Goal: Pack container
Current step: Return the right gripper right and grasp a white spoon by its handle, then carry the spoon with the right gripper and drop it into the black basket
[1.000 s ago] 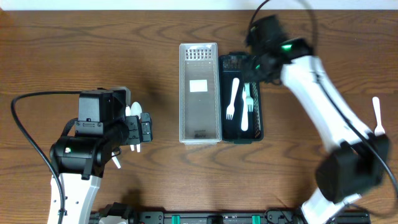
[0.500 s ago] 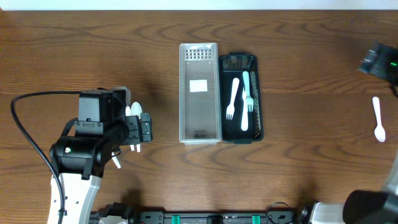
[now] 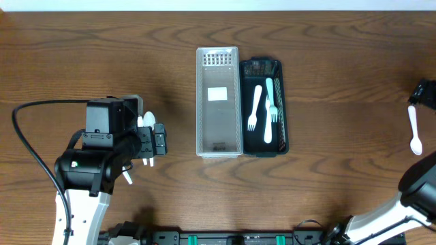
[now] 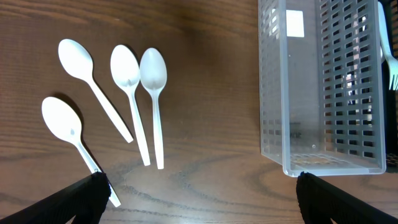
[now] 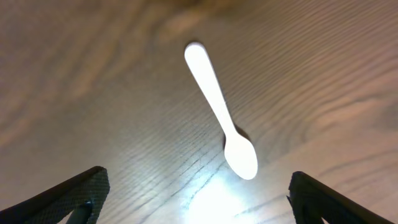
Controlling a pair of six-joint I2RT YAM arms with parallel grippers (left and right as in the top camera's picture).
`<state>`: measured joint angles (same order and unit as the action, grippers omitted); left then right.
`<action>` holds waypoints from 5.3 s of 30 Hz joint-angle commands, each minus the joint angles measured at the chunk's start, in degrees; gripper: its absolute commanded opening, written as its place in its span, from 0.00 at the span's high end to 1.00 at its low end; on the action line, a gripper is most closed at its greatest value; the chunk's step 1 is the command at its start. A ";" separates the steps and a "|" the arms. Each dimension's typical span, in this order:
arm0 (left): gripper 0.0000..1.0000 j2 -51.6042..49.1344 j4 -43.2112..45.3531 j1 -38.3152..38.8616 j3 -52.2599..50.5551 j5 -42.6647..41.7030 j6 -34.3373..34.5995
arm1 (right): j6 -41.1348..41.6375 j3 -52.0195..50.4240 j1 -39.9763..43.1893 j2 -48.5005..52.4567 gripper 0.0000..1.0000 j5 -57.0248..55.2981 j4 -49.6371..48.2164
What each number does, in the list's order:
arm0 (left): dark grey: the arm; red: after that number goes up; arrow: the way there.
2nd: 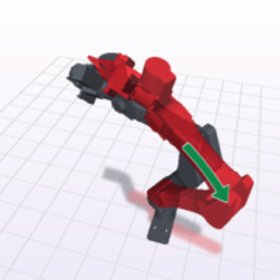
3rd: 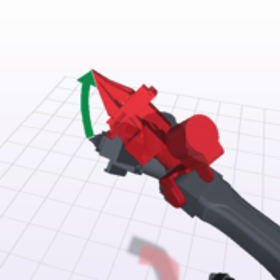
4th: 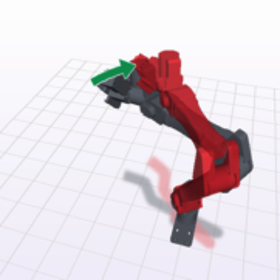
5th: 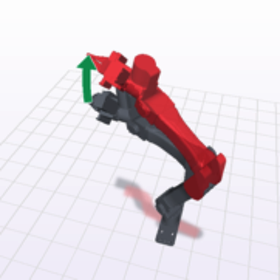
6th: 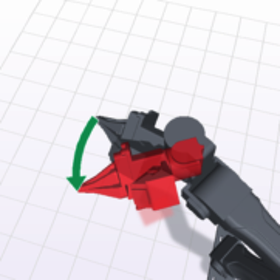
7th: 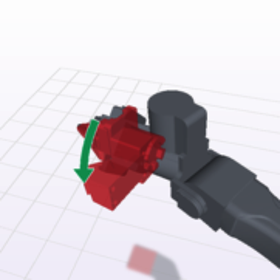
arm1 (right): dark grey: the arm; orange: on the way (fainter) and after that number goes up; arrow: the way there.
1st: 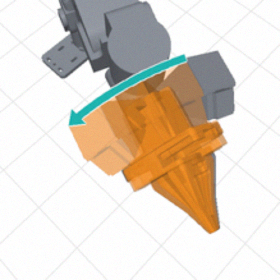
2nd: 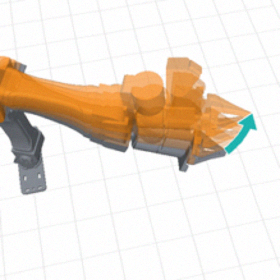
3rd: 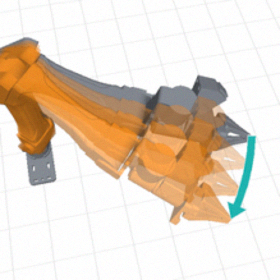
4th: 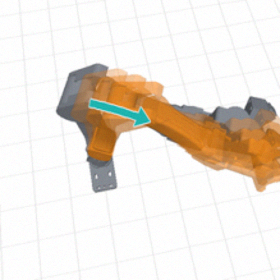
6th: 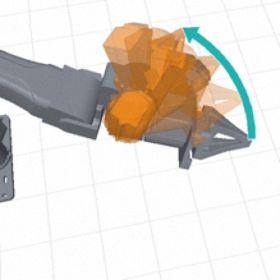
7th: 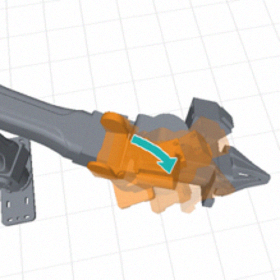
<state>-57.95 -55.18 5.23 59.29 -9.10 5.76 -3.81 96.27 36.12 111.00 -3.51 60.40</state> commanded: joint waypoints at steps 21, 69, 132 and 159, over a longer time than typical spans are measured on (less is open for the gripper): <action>0.02 0.35 -0.13 -0.28 1.16 -0.76 -0.74 | -7.65 -0.44 6.40 12.83 0.11 7.13 -2.54; 0.02 0.35 -0.07 -0.28 1.16 -0.76 -0.74 | -9.97 -4.90 4.28 16.79 0.52 8.50 -5.99; 0.02 0.35 -0.13 -0.28 1.16 -0.76 -0.74 | 15.80 -0.83 -56.37 -5.62 0.99 6.47 1.44; 0.02 3.17 -2.25 -0.28 2.54 -0.76 -0.74 | 9.07 18.47 -57.13 0.11 0.28 5.86 6.78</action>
<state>-56.40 -56.36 5.23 59.33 -9.10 5.78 7.51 109.12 -21.93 116.99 3.03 66.19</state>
